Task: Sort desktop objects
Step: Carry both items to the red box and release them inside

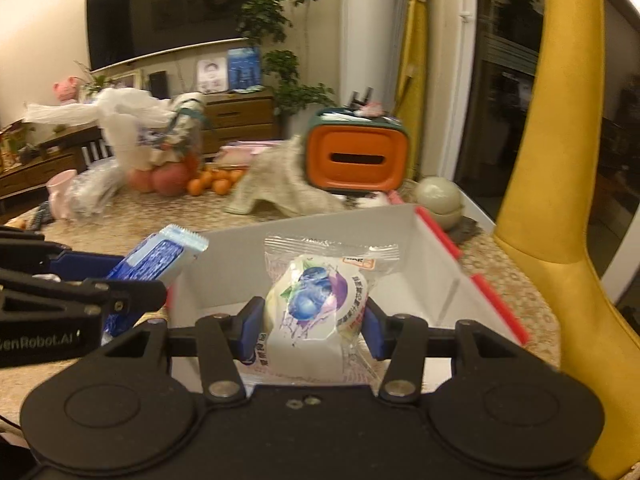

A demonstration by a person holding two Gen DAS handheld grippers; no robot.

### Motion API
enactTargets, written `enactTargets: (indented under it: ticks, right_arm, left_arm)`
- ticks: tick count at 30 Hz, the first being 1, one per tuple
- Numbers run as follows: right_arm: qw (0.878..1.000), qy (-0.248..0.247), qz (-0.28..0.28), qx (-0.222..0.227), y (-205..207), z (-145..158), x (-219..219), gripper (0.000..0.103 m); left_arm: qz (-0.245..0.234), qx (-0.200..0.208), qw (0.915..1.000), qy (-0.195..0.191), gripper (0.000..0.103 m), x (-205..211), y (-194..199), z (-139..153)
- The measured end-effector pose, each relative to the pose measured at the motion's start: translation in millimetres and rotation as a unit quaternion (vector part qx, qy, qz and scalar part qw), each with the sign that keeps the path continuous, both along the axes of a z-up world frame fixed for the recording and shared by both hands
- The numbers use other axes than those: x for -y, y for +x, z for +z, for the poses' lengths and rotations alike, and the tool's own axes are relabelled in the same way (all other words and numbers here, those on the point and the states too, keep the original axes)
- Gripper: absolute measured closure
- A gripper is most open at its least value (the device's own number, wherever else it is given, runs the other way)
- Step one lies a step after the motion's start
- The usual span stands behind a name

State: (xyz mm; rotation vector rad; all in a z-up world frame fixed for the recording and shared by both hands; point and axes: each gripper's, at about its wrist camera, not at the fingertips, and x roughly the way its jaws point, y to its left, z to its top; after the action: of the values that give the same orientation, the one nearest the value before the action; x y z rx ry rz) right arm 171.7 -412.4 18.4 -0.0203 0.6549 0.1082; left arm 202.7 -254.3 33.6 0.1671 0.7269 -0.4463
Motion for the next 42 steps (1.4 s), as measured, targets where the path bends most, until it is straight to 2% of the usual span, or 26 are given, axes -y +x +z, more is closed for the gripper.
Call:
enactTargets:
  ticks: [3,7,16,30,36,40,42]
  right_arm:
    - [1.0,0.0,-0.012,-0.006,11,-10,17,0.054]
    - [0.999,0.008,-0.028,-0.028,24,-26,35,0.054]
    - [0.997,0.012,-0.041,-0.061,52,-53,46,0.054]
    - [0.995,0.006,-0.045,-0.084,61,-71,47,0.053]
    - [0.995,0.005,-0.048,-0.088,63,-71,47,0.052]
    - [0.995,0.004,-0.05,-0.083,60,-68,48,0.042]
    - [0.996,0.007,-0.051,-0.078,58,-65,49,0.041]
  left_arm:
    - [-0.012,-0.01,0.9996,0.025,0.068,17,10,-14]
    - [-0.018,-0.032,0.9986,0.039,0.068,33,27,-31]
    - [-0.033,-0.06,0.9943,0.082,0.068,59,49,-64]
    - [-0.054,-0.095,0.99,0.09,0.068,66,59,-83]
    - [-0.056,-0.09,0.9903,0.09,0.065,67,54,-79]
    - [-0.054,-0.087,0.9915,0.08,0.063,63,52,-74]
    - [-0.055,-0.084,0.9922,0.074,0.058,62,49,-70]
